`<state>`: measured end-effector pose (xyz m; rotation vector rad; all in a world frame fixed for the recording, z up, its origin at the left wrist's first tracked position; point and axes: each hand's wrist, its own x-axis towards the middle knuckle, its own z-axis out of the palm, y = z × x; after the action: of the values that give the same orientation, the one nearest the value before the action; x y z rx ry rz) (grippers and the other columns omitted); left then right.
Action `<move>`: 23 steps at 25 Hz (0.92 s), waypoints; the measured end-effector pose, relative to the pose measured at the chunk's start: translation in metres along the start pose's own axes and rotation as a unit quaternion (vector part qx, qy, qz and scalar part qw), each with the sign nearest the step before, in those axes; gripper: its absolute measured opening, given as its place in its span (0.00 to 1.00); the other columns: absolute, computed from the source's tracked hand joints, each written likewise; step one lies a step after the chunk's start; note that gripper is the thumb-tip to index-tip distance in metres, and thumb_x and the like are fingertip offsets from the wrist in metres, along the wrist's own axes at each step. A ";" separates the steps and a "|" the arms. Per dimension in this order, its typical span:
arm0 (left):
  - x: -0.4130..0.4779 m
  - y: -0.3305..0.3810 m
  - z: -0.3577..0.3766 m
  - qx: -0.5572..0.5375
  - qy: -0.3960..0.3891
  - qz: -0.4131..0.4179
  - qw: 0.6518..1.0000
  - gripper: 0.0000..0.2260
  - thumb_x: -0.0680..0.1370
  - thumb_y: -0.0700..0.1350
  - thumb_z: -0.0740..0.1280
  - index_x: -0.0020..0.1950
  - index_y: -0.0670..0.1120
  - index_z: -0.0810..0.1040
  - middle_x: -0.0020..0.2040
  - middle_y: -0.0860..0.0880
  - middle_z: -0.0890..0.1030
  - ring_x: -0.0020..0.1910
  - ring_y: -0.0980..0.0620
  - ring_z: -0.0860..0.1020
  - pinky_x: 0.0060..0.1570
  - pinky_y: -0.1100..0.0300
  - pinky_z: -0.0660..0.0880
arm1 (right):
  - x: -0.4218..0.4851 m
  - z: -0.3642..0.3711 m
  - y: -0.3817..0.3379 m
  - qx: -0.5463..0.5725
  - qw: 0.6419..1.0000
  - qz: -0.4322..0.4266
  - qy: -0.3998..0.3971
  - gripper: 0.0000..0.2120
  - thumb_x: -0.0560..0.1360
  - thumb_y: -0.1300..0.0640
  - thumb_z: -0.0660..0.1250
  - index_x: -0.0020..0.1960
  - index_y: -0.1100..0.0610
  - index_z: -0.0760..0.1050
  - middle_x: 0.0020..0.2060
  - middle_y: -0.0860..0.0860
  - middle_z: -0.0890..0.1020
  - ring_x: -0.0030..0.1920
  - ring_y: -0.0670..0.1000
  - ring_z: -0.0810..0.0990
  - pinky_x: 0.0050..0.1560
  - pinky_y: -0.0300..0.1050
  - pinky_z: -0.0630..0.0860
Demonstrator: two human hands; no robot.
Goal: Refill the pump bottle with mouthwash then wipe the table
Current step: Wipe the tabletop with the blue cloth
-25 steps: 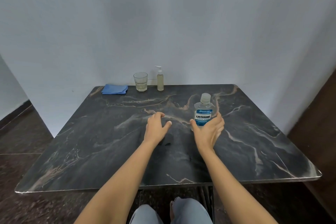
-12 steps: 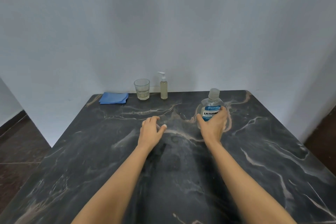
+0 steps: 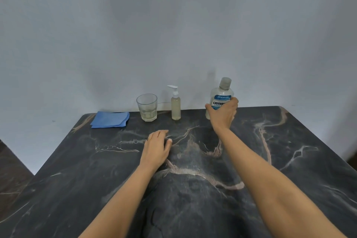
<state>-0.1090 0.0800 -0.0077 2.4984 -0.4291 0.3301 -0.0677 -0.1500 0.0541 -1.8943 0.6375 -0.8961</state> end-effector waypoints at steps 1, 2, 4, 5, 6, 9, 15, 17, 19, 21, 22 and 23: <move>0.001 -0.003 0.005 -0.002 0.001 0.003 1.000 0.17 0.81 0.50 0.60 0.68 0.45 0.71 0.66 0.48 0.75 0.67 0.48 0.69 0.66 0.53 0.67 | 0.005 0.008 0.003 -0.007 1.000 -0.003 -0.004 0.38 0.64 0.53 0.78 0.65 0.61 0.61 0.61 0.57 0.70 0.60 0.59 0.71 0.63 0.57 0.71; 0.002 -0.005 0.010 -0.005 0.001 0.006 1.000 0.17 0.81 0.49 0.60 0.68 0.46 0.71 0.66 0.48 0.75 0.67 0.48 0.69 0.67 0.52 0.67 | 0.010 0.015 0.006 -0.013 1.000 -0.008 -0.007 0.38 0.64 0.53 0.78 0.66 0.61 0.61 0.61 0.57 0.70 0.60 0.59 0.71 0.62 0.57 0.71; 0.001 -0.007 0.016 -0.006 0.008 0.016 1.000 0.17 0.80 0.50 0.60 0.68 0.46 0.72 0.66 0.48 0.75 0.67 0.49 0.69 0.67 0.52 0.67 | 0.017 0.024 0.012 -0.022 1.000 -0.013 -0.007 0.38 0.64 0.53 0.78 0.66 0.61 0.60 0.61 0.57 0.70 0.61 0.59 0.71 0.62 0.58 0.71; 0.001 -0.008 0.017 -0.005 0.013 0.021 1.000 0.17 0.80 0.50 0.60 0.68 0.45 0.72 0.66 0.49 0.75 0.67 0.49 0.69 0.67 0.53 0.66 | 0.021 0.028 0.015 -0.026 1.000 -0.015 -0.008 0.38 0.64 0.53 0.78 0.66 0.61 0.60 0.62 0.57 0.70 0.61 0.60 0.71 0.62 0.58 0.71; 0.001 -0.009 0.018 -0.005 0.017 0.026 1.000 0.17 0.80 0.50 0.60 0.68 0.45 0.72 0.65 0.49 0.75 0.67 0.49 0.68 0.67 0.53 0.66 | 0.023 0.031 0.018 -0.030 0.999 -0.016 -0.012 0.38 0.65 0.53 0.78 0.66 0.61 0.60 0.62 0.58 0.70 0.61 0.60 0.70 0.62 0.58 0.71; -0.002 -0.007 0.019 -0.002 0.026 0.041 0.999 0.16 0.81 0.49 0.60 0.66 0.45 0.74 0.63 0.49 0.76 0.66 0.51 0.69 0.65 0.56 0.66 | 0.026 0.034 0.027 -0.035 0.999 -0.013 -0.020 0.38 0.65 0.54 0.78 0.66 0.62 0.60 0.62 0.58 0.69 0.62 0.60 0.70 0.64 0.57 0.70; -0.004 -0.004 0.014 -0.034 0.033 0.023 0.999 0.13 0.81 0.48 0.60 0.62 0.45 0.76 0.58 0.50 0.78 0.61 0.53 0.71 0.60 0.61 0.67 | 0.022 0.035 0.035 -0.111 0.993 -0.020 -0.036 0.40 0.66 0.52 0.77 0.68 0.65 0.60 0.63 0.61 0.69 0.63 0.61 0.68 0.65 0.55 0.68; -0.008 -0.002 0.006 -0.059 0.038 0.008 0.997 0.11 0.80 0.47 0.61 0.60 0.46 0.77 0.56 0.51 0.79 0.59 0.55 0.72 0.57 0.64 0.67 | 0.012 0.032 0.031 -0.137 0.990 0.019 -0.029 0.41 0.67 0.50 0.77 0.69 0.65 0.58 0.64 0.63 0.67 0.64 0.62 0.67 0.64 0.56 0.67; -0.014 -0.001 -0.003 -0.086 0.032 -0.015 0.996 0.10 0.80 0.47 0.62 0.59 0.47 0.77 0.54 0.52 0.79 0.57 0.55 0.74 0.55 0.63 0.69 | -0.006 0.028 0.027 -0.155 0.987 0.039 -0.023 0.41 0.68 0.50 0.75 0.70 0.65 0.57 0.65 0.64 0.66 0.64 0.63 0.66 0.64 0.56 0.66; -0.024 -0.006 -0.014 -0.107 0.033 -0.042 0.993 0.10 0.79 0.48 0.63 0.59 0.48 0.77 0.55 0.53 0.79 0.57 0.55 0.74 0.57 0.60 0.71 | -0.027 0.024 0.023 -0.163 0.986 0.024 -0.024 0.38 0.70 0.53 0.73 0.70 0.65 0.57 0.66 0.64 0.65 0.64 0.64 0.65 0.65 0.57 0.65; -0.033 -0.010 -0.022 -0.107 0.035 -0.054 0.992 0.11 0.79 0.48 0.63 0.59 0.48 0.77 0.55 0.53 0.79 0.57 0.55 0.74 0.57 0.60 0.72 | -0.038 0.021 0.019 -0.165 0.986 0.010 -0.028 0.36 0.70 0.55 0.71 0.70 0.65 0.57 0.65 0.64 0.64 0.64 0.64 0.65 0.66 0.57 0.65; -0.043 -0.017 -0.031 -0.099 0.037 -0.064 0.992 0.11 0.79 0.48 0.63 0.60 0.48 0.77 0.56 0.53 0.79 0.58 0.55 0.74 0.56 0.61 0.71 | -0.050 0.018 0.014 -0.164 0.986 -0.007 -0.033 0.34 0.70 0.57 0.70 0.70 0.65 0.57 0.65 0.64 0.64 0.64 0.64 0.65 0.65 0.56 0.65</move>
<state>-0.1469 0.1212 -0.0050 2.2994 -0.2557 0.3121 -0.0844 -0.1102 0.0195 -2.2144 0.7684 -0.7684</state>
